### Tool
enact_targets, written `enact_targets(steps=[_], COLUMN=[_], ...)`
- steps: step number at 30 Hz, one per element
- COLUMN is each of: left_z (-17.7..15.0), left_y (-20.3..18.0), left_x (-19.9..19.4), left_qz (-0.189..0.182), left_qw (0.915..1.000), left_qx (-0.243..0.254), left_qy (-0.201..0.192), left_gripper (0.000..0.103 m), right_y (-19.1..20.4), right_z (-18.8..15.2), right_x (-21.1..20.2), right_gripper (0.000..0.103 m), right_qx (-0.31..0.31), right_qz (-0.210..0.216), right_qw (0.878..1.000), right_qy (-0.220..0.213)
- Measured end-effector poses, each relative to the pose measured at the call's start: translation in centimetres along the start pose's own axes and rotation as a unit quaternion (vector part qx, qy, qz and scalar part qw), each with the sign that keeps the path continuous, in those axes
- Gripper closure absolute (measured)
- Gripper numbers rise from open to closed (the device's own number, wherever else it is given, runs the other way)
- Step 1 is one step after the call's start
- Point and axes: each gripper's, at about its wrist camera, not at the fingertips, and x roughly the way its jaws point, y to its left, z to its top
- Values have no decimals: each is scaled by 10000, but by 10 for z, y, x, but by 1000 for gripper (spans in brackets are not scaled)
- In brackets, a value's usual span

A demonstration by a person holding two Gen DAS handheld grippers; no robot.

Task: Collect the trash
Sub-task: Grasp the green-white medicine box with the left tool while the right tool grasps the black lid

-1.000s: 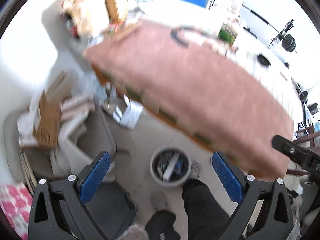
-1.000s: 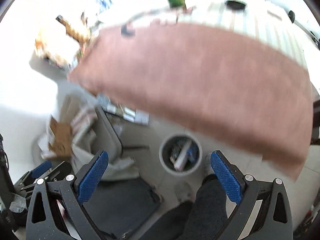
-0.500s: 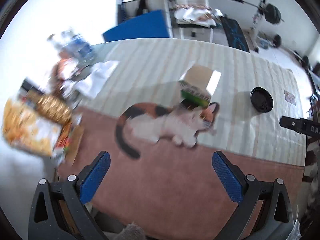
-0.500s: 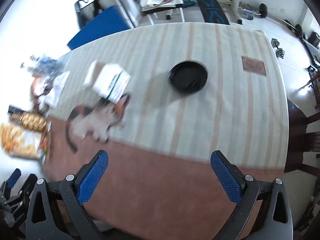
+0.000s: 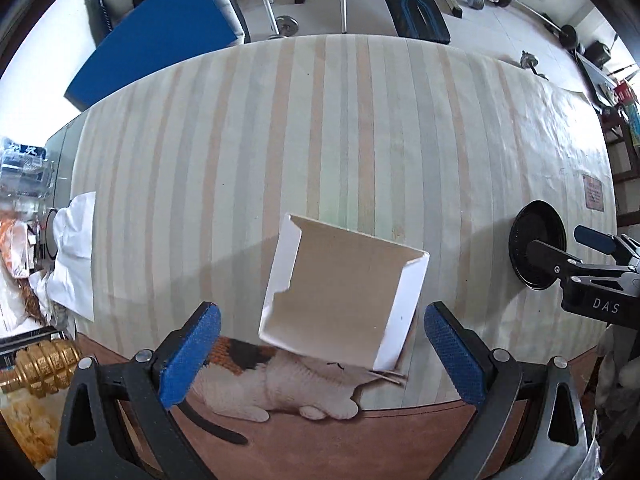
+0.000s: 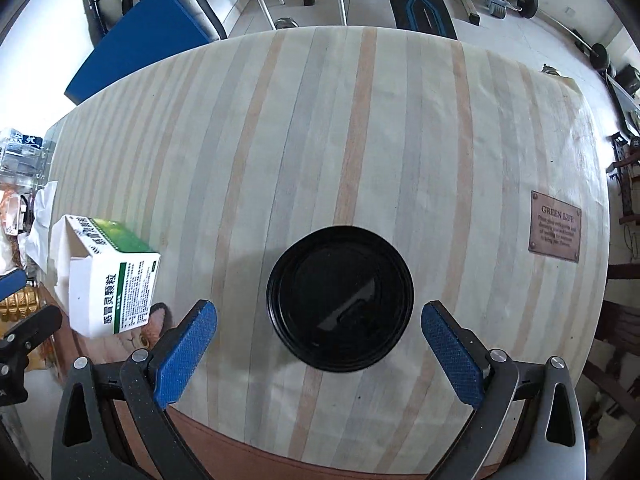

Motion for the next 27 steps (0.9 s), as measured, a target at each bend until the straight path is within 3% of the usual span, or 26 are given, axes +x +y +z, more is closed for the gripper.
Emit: enact_targets(steps=[5,13,18,20,27], left_z=[19,24,16,5,-24], left_y=[-2,-13,-23,-28,-34], left_x=[22,46,48,44,33], left_qz=[-274,-302,-289,-297,-365], left_qw=[9992,9981,9983,9987,9991], left_qx=[106,174,270,244,-68], left_qy=[256,499,420,326,220], left_gripper=[0,0,3,15,17], right_y=[0,15,26,30,52], right_z=[17,29,26,19,8], right_x=[21,46,55,58,67], right_gripper=[0,0,0,0,0], right_qx=[47,-111,-190,-227,-454], right_qz=[-65,-75,-27,3,-126], right_qw=[9999,9993,9990,9988,9978], right_qy=[141,341,403,438,456])
